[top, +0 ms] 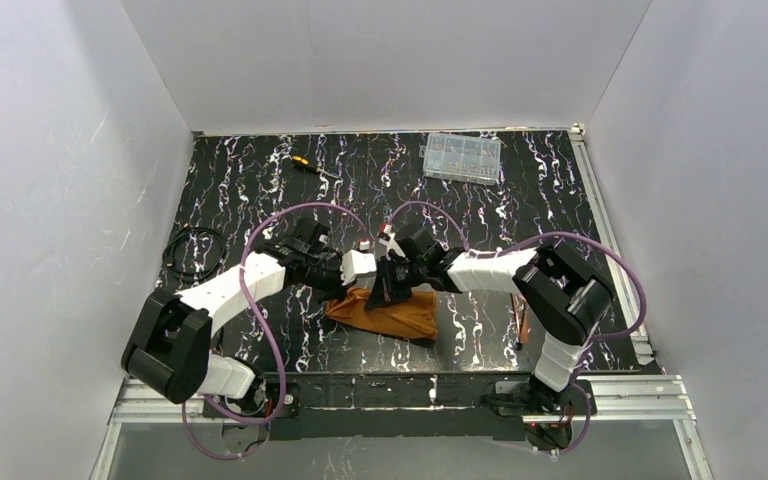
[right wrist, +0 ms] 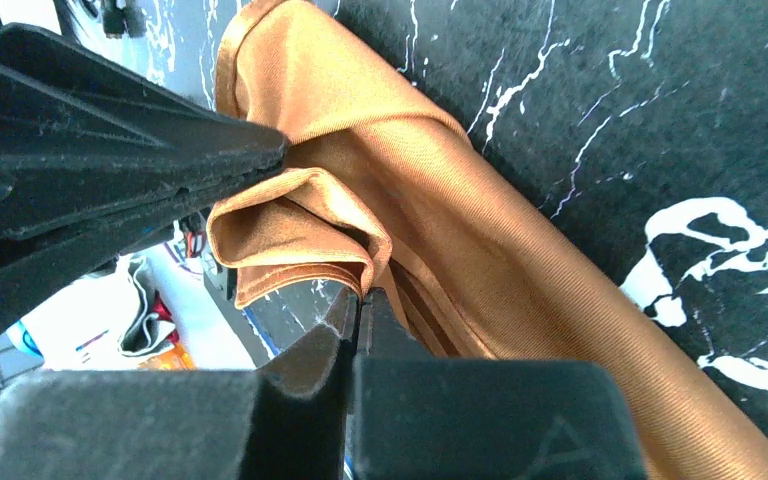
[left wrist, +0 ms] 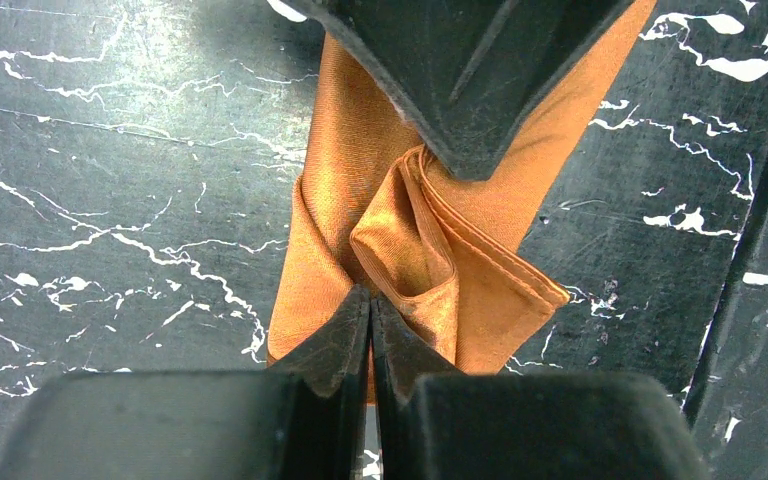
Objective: Fold the napkin into a case and place the utensils inside
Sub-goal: Grasp the top corner of the smaller rectangle folded napkin from the folded napkin.
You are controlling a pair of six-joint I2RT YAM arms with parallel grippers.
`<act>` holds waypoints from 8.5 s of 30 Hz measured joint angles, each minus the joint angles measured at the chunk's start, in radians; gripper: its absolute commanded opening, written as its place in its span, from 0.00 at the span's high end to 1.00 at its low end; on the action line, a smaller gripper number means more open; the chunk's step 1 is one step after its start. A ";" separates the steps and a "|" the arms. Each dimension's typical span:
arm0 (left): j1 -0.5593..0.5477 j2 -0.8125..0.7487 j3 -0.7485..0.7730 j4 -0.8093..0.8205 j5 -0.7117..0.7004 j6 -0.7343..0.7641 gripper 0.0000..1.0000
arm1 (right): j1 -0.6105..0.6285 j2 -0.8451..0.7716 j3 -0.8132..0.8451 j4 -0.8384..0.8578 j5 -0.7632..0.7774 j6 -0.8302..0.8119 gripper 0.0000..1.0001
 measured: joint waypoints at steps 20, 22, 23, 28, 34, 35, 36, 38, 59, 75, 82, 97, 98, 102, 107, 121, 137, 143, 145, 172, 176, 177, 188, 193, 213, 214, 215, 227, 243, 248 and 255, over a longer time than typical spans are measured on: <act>0.000 -0.002 -0.012 -0.001 0.019 0.000 1.00 | 0.032 0.078 -0.013 0.147 -0.006 0.067 0.78; 0.000 -0.002 -0.012 -0.001 0.020 0.000 1.00 | 0.032 0.079 -0.013 0.153 -0.007 0.073 0.76; 0.000 -0.002 -0.012 -0.001 0.020 0.000 1.00 | 0.032 0.080 -0.013 0.160 -0.008 0.076 0.80; 0.000 -0.002 -0.012 -0.002 0.021 0.001 1.00 | 0.033 0.090 -0.013 0.200 -0.017 0.093 0.99; 0.000 -0.006 -0.012 -0.001 0.021 0.000 1.00 | 0.033 0.073 -0.011 0.126 0.041 0.074 0.99; 0.000 -0.007 -0.012 -0.001 0.021 0.000 1.00 | 0.033 0.063 -0.010 0.101 0.056 0.066 0.99; 0.000 -0.008 -0.012 -0.002 0.021 0.001 1.00 | 0.034 0.051 -0.008 0.071 0.073 0.056 0.99; 0.000 -0.010 -0.012 -0.001 0.021 0.003 1.00 | 0.035 0.022 -0.006 0.026 0.105 0.044 0.99; 0.000 -0.021 0.000 -0.032 0.048 -0.029 1.00 | 0.038 0.061 0.050 -0.066 0.141 0.001 0.99; 0.042 -0.188 0.056 -0.219 0.182 0.108 0.59 | 0.037 0.063 0.047 -0.055 0.128 0.001 0.99; -0.027 -0.172 -0.043 -0.168 0.189 0.148 0.59 | 0.037 0.063 0.033 -0.025 0.118 0.003 0.99; -0.053 -0.117 -0.133 0.136 -0.090 0.026 0.72 | 0.037 0.045 -0.060 0.125 0.053 0.002 0.85; -0.053 -0.117 -0.140 0.142 -0.096 0.024 0.72 | 0.037 0.041 -0.068 0.130 0.048 0.002 0.79; -0.053 -0.113 -0.157 0.150 -0.106 0.017 0.73 | 0.038 0.019 -0.089 0.145 0.038 -0.003 0.27; -0.052 -0.113 -0.156 0.161 -0.089 0.007 0.74 | 0.044 -0.040 -0.090 0.198 0.001 -0.013 0.01; -0.057 -0.199 -0.198 0.137 -0.059 -0.002 0.77 | 0.004 -0.220 -0.135 0.167 0.110 -0.091 0.01; -0.057 -0.241 -0.209 0.127 -0.048 -0.023 0.78 | -0.173 -0.330 -0.317 0.462 0.076 0.069 0.47; -0.057 -0.242 -0.209 0.127 -0.045 -0.024 0.78 | -0.109 -0.138 -0.302 0.700 -0.033 0.196 0.33; -0.057 -0.242 -0.209 0.127 -0.045 -0.024 0.79 | -0.048 -0.093 -0.286 0.699 -0.048 0.191 0.28; -0.057 -0.272 -0.211 0.126 -0.041 -0.033 0.80 | 0.026 0.121 -0.166 0.680 -0.112 -0.134 0.32; -0.057 -0.272 -0.215 0.126 -0.041 -0.028 0.82 | 0.032 0.153 -0.152 0.698 -0.114 -0.133 0.33; -0.057 -0.272 -0.216 0.126 -0.041 -0.027 0.82 | 0.034 0.155 -0.149 0.700 -0.115 -0.134 0.33; -0.057 -0.272 -0.217 0.121 -0.041 -0.019 0.84 | 0.044 0.169 -0.134 0.699 -0.112 -0.136 0.46; -0.056 -0.272 -0.217 0.119 -0.044 -0.019 0.84 | 0.050 0.182 -0.134 0.736 -0.117 -0.115 0.56; 0.081 -0.239 -0.116 0.092 -0.027 -0.107 0.66 | 0.086 0.190 -0.168 0.818 -0.080 -0.056 0.99; 0.081 -0.233 -0.116 0.087 -0.013 -0.108 0.66 | 0.090 0.175 -0.169 0.801 -0.071 -0.062 0.99; 0.080 -0.230 -0.117 0.084 -0.002 -0.108 0.67 | 0.093 0.161 -0.171 0.787 -0.061 -0.069 0.99; 0.032 -0.147 -0.163 0.146 0.032 -0.124 0.70 | 0.132 0.103 -0.278 0.756 0.050 -0.050 0.99; -0.068 -0.128 -0.170 0.126 -0.009 -0.176 0.77 | 0.135 0.109 -0.338 0.869 0.108 0.038 0.99; -0.091 -0.108 -0.170 0.129 -0.061 -0.204 0.80 | 0.135 0.111 -0.340 0.877 0.115 0.054 0.99; -0.111 -0.080 -0.170 0.139 -0.113 -0.220 0.82 | 0.135 0.111 -0.340 0.865 0.130 0.055 0.99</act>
